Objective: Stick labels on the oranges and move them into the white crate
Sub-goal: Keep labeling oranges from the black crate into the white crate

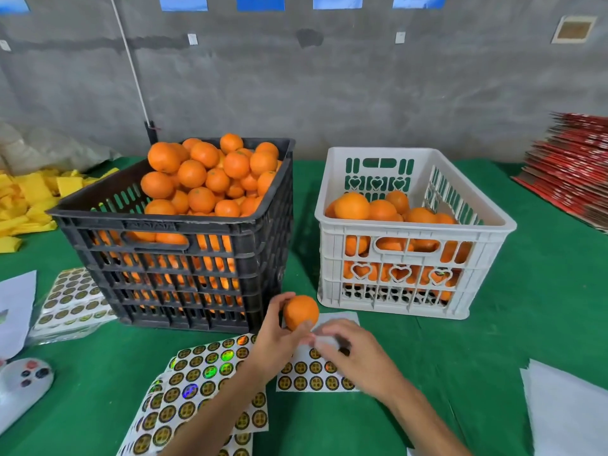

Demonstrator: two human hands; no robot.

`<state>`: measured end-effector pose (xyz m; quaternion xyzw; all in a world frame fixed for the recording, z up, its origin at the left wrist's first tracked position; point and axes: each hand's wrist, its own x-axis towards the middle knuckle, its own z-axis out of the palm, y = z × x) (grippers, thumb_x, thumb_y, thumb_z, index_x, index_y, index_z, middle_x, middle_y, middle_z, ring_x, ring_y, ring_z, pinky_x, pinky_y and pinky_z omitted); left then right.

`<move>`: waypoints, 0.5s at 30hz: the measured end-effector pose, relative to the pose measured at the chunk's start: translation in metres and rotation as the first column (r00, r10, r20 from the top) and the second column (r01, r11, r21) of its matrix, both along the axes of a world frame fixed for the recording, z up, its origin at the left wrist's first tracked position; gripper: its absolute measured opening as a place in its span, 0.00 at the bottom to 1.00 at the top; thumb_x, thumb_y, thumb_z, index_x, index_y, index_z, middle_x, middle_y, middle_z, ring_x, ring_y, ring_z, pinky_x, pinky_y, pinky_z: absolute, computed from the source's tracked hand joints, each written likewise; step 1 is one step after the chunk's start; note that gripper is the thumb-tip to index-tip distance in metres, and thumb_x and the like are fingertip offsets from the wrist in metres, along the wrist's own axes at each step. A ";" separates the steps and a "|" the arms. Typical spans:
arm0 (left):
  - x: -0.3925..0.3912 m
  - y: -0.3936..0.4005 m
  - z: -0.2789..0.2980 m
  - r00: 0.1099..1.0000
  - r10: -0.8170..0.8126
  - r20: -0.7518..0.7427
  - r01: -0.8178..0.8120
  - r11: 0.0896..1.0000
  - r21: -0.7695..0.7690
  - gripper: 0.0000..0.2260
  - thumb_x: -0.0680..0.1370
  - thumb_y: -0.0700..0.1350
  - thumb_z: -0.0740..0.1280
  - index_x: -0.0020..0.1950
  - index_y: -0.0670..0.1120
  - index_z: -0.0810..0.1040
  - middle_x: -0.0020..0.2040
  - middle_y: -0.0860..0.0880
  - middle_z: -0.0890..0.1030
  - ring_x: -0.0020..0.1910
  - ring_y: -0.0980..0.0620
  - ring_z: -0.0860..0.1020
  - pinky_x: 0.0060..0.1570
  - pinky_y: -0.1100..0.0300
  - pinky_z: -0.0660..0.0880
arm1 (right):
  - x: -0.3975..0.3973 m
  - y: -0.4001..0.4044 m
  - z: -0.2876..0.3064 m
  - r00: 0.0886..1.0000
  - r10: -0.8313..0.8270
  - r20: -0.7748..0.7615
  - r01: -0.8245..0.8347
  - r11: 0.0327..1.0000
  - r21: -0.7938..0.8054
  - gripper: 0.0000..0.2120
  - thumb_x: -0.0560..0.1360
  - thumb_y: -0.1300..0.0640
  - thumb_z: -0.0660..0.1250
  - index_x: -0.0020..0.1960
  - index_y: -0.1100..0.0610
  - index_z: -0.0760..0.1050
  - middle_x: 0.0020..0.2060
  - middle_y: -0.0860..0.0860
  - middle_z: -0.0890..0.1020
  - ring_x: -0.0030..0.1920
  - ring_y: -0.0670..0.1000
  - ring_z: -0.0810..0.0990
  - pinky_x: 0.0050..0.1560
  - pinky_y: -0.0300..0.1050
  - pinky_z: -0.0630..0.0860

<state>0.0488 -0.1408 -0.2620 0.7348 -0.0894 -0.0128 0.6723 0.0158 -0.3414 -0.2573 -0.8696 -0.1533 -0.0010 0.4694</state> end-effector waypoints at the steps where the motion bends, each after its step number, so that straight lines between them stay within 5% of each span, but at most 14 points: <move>1: 0.000 0.000 -0.003 1.000 0.005 0.002 -0.005 0.999 -0.034 0.24 0.79 0.46 0.75 0.69 0.63 0.69 0.61 0.43 0.78 0.47 0.42 0.87 0.51 0.52 0.83 | -0.002 -0.002 -0.003 0.998 0.057 0.019 -0.054 0.991 -0.122 0.21 0.76 0.32 0.67 0.63 0.41 0.79 0.60 0.32 0.76 0.65 0.37 0.74 0.66 0.37 0.71; 5: 0.001 0.000 -0.006 0.999 0.035 0.005 -0.035 0.998 -0.043 0.23 0.79 0.49 0.74 0.67 0.67 0.68 0.60 0.41 0.79 0.49 0.43 0.87 0.51 0.56 0.83 | -0.005 0.000 -0.008 0.990 0.113 0.085 -0.076 0.930 -0.359 0.31 0.73 0.28 0.67 0.69 0.43 0.78 0.69 0.33 0.68 0.69 0.35 0.63 0.71 0.37 0.60; 11: -0.001 -0.001 -0.008 1.000 0.001 0.021 0.000 0.998 -0.066 0.26 0.76 0.56 0.74 0.70 0.66 0.67 0.63 0.42 0.76 0.50 0.42 0.87 0.55 0.53 0.83 | -0.003 0.003 -0.001 0.975 0.112 0.191 -0.032 0.924 -0.381 0.21 0.78 0.36 0.66 0.64 0.46 0.82 0.67 0.38 0.73 0.63 0.39 0.67 0.68 0.42 0.67; 15: 0.000 -0.001 -0.008 1.000 0.003 -0.003 -0.004 0.995 -0.100 0.24 0.76 0.57 0.73 0.68 0.69 0.67 0.60 0.39 0.80 0.48 0.43 0.88 0.57 0.52 0.83 | -0.006 0.004 0.001 0.973 0.118 0.200 -0.022 0.905 -0.424 0.26 0.76 0.31 0.65 0.67 0.45 0.80 0.67 0.37 0.72 0.63 0.38 0.67 0.68 0.39 0.65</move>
